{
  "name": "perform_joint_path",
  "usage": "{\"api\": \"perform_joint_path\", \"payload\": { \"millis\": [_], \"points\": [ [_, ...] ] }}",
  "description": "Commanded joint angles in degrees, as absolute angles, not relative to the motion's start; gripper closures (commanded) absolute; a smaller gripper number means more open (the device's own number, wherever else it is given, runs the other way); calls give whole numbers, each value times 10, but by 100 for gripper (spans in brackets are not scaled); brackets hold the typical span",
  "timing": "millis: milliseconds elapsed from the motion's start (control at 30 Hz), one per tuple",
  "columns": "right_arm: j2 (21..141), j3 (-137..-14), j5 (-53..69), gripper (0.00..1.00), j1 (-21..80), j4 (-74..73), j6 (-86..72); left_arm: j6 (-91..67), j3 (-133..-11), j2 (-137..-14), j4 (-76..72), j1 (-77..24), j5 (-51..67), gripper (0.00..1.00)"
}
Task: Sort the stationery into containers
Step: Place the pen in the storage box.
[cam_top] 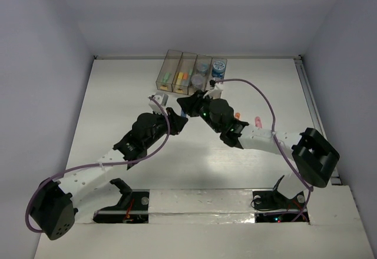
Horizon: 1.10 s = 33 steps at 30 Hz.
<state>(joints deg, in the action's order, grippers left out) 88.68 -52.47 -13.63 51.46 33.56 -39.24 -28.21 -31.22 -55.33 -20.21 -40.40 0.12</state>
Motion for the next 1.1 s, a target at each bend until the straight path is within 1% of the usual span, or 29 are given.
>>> {"api": "perform_joint_path", "payload": {
  "millis": [0, 100, 133, 267, 367, 400, 467, 500, 567, 667, 767, 800, 867, 900, 967, 1000, 1033, 1067],
  "points": [
    [908, -518, -104, 100, 550, 202, -374, -300, -377, -528, -395, -363, -57, 100],
    [925, -565, -96, 100, 520, 203, -382, -329, -358, -533, -396, -363, -7, 100],
    [937, -576, -82, 100, 505, 206, -388, -334, -352, -532, -396, -363, -4, 100],
    [957, -632, -91, 100, 487, 210, -388, -341, -317, -504, -369, -363, -4, 100],
    [975, -676, -96, 100, 481, 208, -388, -340, -289, -479, -363, -363, 15, 87],
    [980, -701, -96, 100, 481, 205, -388, -339, -283, -474, -362, -363, 18, 79],
    [997, -726, -98, 100, 475, 198, -391, -337, -271, -458, -349, -363, 18, 70],
    [1005, -737, -98, 100, 468, 197, -392, -332, -267, -454, -344, -363, 18, 63],
    [1026, -772, -99, 100, 460, 193, -398, -330, -259, -440, -327, -363, 20, 58],
    [1055, -825, -97, 100, 447, 185, -417, -330, -247, -420, -314, -363, 35, 55],
    [1095, -883, -84, 100, 427, 175, -430, -336, -232, -397, -300, -363, 42, 49],
    [1104, -897, -84, 100, 427, 171, -430, -335, -229, -391, -294, -363, 42, 43],
    [1134, -926, -88, 100, 411, 160, -428, -331, -222, -375, -274, -363, 39, 35],
    [1145, -952, -90, 100, 410, 158, -425, -330, -220, -367, -268, -363, 33, 29],
    [1182, -975, -90, 100, 395, 158, -417, -326, -213, -345, -247, -363, 24, 25],
    [1195, -1000, -86, 100, 389, 157, -415, -324, -209, -336, -242, -363, 13, 8],
    [1211, -1016, -79, 100, 384, 157, -415, -324, -204, -319, -236, -363, 8, 1],
    [1243, -1030, -77, 99, 384, 158, -417, -325, -200, -311, -236, -363, 5, 1]
  ]
}}
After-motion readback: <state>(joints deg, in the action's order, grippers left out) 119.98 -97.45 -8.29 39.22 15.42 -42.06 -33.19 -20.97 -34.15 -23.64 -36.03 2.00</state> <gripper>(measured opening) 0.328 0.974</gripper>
